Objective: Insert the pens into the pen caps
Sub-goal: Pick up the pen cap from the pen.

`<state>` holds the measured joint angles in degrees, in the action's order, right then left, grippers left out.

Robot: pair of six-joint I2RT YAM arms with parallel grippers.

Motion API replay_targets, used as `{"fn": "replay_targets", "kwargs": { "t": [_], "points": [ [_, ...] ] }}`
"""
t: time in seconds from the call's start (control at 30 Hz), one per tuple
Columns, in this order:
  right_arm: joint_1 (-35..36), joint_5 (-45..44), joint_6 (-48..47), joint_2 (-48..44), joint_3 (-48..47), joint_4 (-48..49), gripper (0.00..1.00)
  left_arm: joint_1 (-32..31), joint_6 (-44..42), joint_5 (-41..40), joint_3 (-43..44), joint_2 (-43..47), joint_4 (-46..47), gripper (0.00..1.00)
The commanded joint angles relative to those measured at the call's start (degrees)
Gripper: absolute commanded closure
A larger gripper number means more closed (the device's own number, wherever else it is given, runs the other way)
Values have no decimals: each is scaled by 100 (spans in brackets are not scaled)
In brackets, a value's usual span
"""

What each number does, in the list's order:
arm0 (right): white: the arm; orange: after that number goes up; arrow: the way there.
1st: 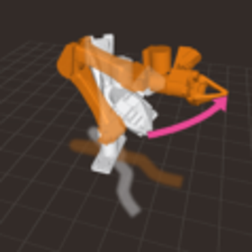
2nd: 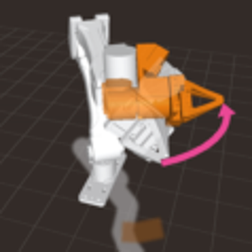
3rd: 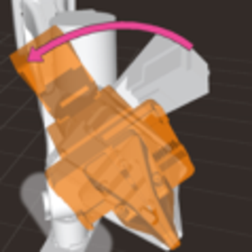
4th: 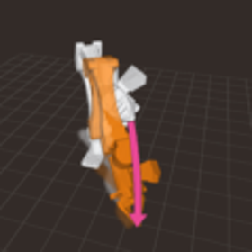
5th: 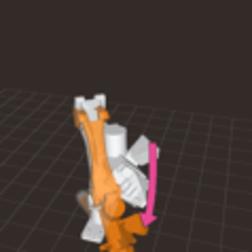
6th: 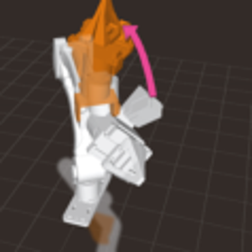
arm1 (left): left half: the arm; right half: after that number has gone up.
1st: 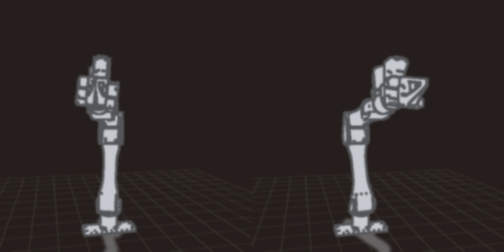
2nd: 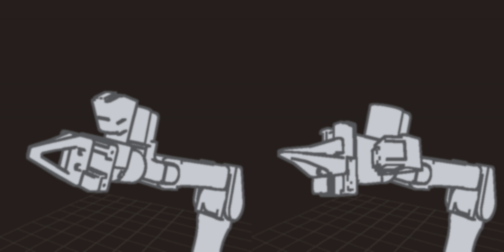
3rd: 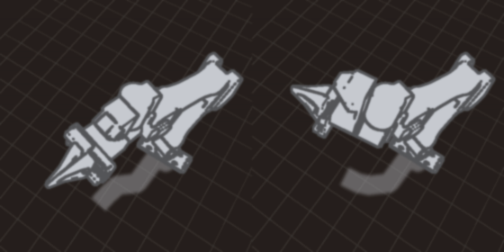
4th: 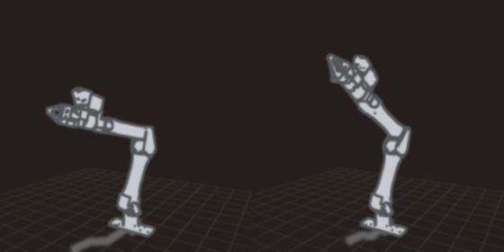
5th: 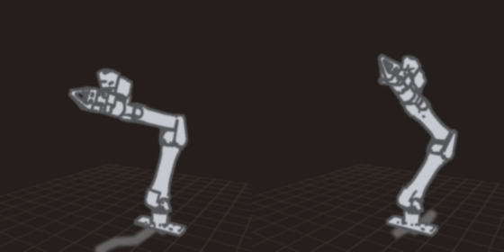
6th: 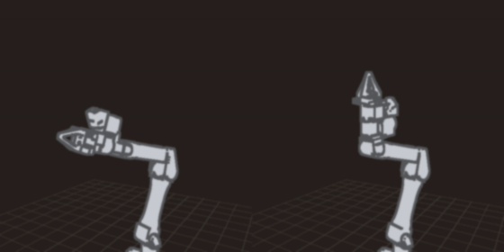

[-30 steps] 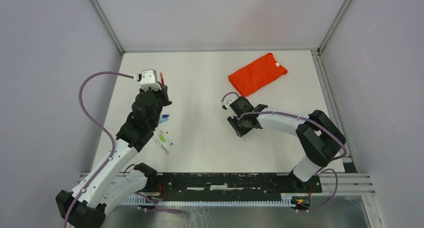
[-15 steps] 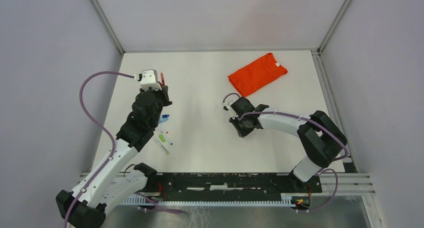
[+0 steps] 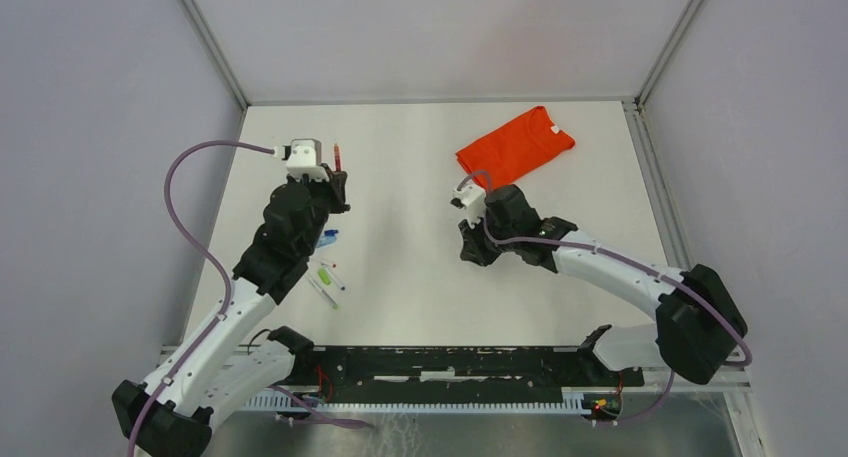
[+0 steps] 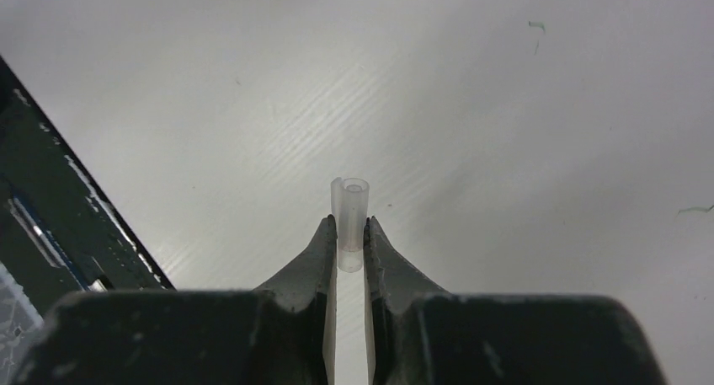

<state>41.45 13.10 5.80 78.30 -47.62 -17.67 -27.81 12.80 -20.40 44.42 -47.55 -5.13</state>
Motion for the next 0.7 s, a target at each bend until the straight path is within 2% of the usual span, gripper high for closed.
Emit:
{"fn": "replay_targets", "kwargs": {
  "t": [0.0,0.27,0.43,0.67],
  "points": [
    [-26,599,-273,-602,175,970,93,29,65,727,-27,183,616,98],
    [-29,1182,-280,-1473,548,2040,92,30,-24,2667,-39,6,1056,98],
    [-27,1363,-199,-1808,652,2507,91,25,-83,3428,-22,-88,1194,98],
    [-30,1465,-215,-2177,740,2851,89,24,-142,4066,20,-199,1259,98]
  ]
}}
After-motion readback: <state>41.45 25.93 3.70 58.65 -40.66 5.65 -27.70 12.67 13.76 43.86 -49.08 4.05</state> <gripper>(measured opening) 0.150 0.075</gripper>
